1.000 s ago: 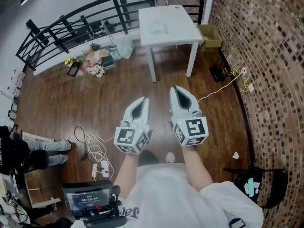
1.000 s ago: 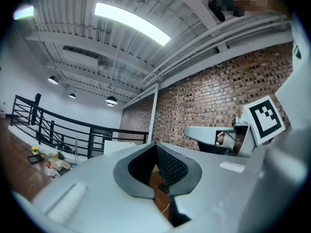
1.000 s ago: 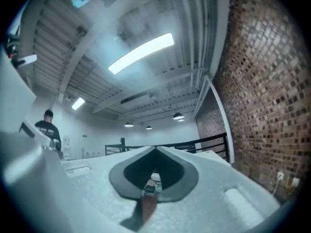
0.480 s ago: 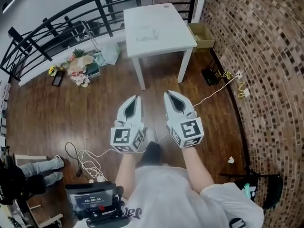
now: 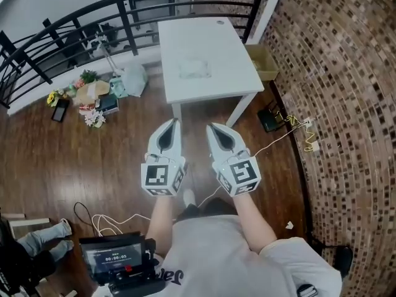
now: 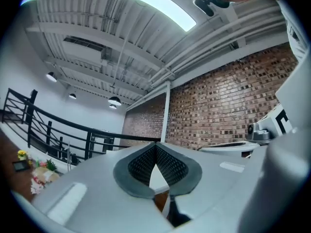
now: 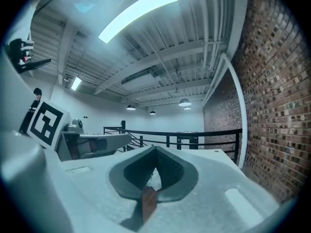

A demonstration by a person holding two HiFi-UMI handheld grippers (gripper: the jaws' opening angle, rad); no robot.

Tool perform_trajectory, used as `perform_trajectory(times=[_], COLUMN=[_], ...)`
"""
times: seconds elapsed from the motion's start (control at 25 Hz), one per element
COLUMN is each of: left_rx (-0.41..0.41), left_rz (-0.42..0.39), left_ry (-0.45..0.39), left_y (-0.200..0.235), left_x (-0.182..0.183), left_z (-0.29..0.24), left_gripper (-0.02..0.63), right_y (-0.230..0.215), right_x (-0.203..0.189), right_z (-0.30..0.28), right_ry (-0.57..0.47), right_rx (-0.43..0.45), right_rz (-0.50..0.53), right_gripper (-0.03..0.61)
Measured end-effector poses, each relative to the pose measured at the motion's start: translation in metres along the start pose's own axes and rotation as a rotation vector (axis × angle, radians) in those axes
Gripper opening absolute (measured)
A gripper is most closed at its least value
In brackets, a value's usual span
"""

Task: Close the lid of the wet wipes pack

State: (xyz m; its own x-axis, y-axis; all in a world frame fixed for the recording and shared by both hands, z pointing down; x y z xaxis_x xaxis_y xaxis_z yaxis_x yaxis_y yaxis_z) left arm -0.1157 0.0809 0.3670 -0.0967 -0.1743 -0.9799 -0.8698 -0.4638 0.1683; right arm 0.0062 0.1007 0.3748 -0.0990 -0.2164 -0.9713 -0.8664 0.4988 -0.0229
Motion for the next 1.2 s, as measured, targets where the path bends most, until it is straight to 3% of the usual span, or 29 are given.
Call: perform_trajectory(times=[0.16, 0.36, 0.6, 0.88, 1.2], left_rx=[-0.026, -0.01, 0.151, 0.178, 0.253], left_rz=[0.03, 0.011, -0.062, -0.062, -0.058], left_ry=[0.05, 0.064, 0.083, 0.037, 0.141], left_y=[0.014, 0.033, 0.094, 0.117, 0.142], left_x=[-0.01, -0.006, 0.011, 0.041, 0.034], left_z=[-0.039, -0.089, -0.172, -0.304, -0.369], left_gripper=[0.015, 0.015, 0.015, 0.015, 0.015], right_y=[-0.021, -0.059, -0.111, -0.211, -0.261], right_x=[-0.004, 0.011, 0.022, 0.064, 0.046], right_z=[-0.036, -0.089, -0.184, -0.28, -0.347], right_ry=[0.045, 0.015, 0.008, -0.041, 0.044], right_rx=[0.011, 0.038, 0.111, 0.173, 0.239], right_rz=[-0.015, -0.027, -0.037, -0.031, -0.112], right_gripper=[-0.011, -0.01, -0.01, -0.011, -0.009])
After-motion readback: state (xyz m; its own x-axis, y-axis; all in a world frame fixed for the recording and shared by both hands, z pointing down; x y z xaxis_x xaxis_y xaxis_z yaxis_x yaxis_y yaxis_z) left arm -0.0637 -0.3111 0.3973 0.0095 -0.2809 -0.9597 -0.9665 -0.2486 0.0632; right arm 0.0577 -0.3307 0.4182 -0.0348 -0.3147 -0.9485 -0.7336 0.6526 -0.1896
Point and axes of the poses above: the fingertips, and each gripper's own axes: z backward along the fingers, y to its left, x out of its top, the point moved 4 cm from there along z, backward along the fingers, and after that the axes turned 9 degrees about y, right-handed, at the moved point
